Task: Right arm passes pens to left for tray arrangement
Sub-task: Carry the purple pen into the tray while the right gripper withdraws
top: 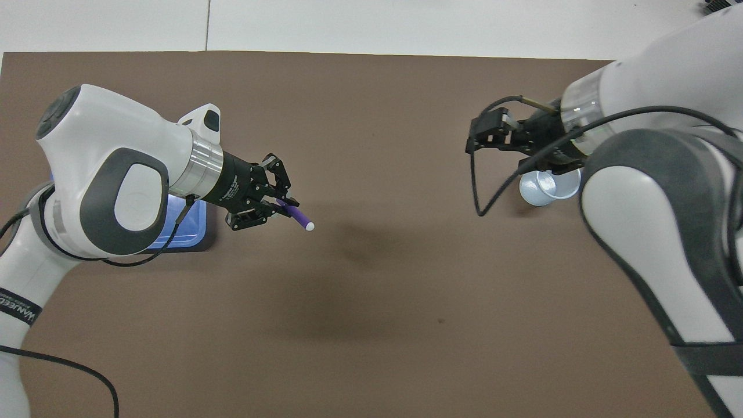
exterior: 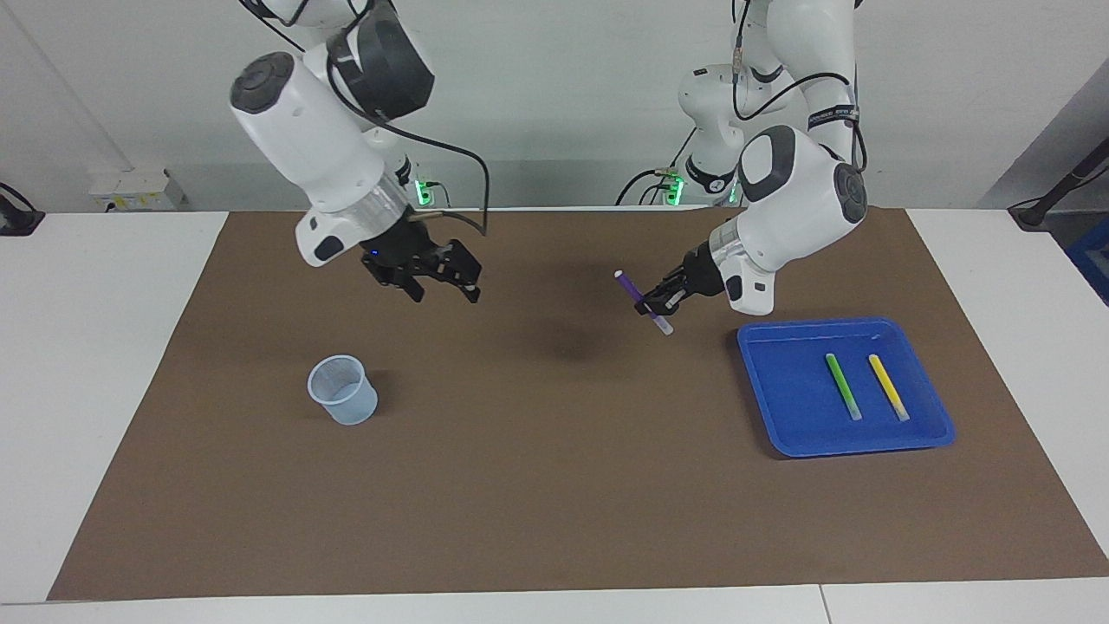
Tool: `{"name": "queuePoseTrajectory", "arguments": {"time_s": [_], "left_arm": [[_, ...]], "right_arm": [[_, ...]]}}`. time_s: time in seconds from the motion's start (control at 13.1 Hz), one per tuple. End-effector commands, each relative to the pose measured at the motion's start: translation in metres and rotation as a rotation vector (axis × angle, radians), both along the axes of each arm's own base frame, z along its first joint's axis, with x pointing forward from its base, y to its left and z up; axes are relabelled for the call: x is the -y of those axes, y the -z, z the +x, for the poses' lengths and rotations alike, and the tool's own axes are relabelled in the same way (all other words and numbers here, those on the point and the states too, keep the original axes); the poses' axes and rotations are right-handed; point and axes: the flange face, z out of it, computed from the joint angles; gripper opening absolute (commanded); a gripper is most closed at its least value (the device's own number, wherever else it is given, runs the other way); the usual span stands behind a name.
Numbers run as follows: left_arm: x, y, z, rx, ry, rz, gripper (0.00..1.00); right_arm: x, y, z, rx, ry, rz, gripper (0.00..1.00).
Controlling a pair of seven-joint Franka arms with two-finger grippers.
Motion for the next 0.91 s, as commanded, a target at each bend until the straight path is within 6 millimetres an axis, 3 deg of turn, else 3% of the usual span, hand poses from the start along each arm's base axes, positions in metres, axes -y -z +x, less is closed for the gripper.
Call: {"name": "queuePoseTrajectory", "arguments": {"time_s": [0.0,0.15,0.3,0.46,0.69,0.84], "left_arm": [[-0.012,0.004,-0.017,0.039,0.097,0.046,0.00],[-0.031,0.005,-0.011,0.092,0.152,0.032,0.00],[-0.049,0.009,-0.004,0.227,0.369,0.107,0.00],[-0.058,0.013,-0.001,0.282,0.470,0.163,0.00],[-0.073,0.015,0.009,0.374,0.669,0.314,0.00],[-0.097,0.015,0.019,0.414,0.700,0.364,0.00]], "right_arm": [[0.053,-0.022,-0.021,0.016,-0.117,-0.090,1.00],[0.086,-0.027,-0.031,0.003,-0.172,-0.148,1.00],[0.112,-0.028,-0.046,0.002,-0.200,-0.191,1.00],[0.121,-0.028,-0.068,0.006,-0.234,-0.236,1.00],[0.123,-0.031,-0.068,0.017,-0.237,-0.239,1.00],[0.123,-0.032,-0.066,0.024,-0.230,-0.239,1.00]]}}
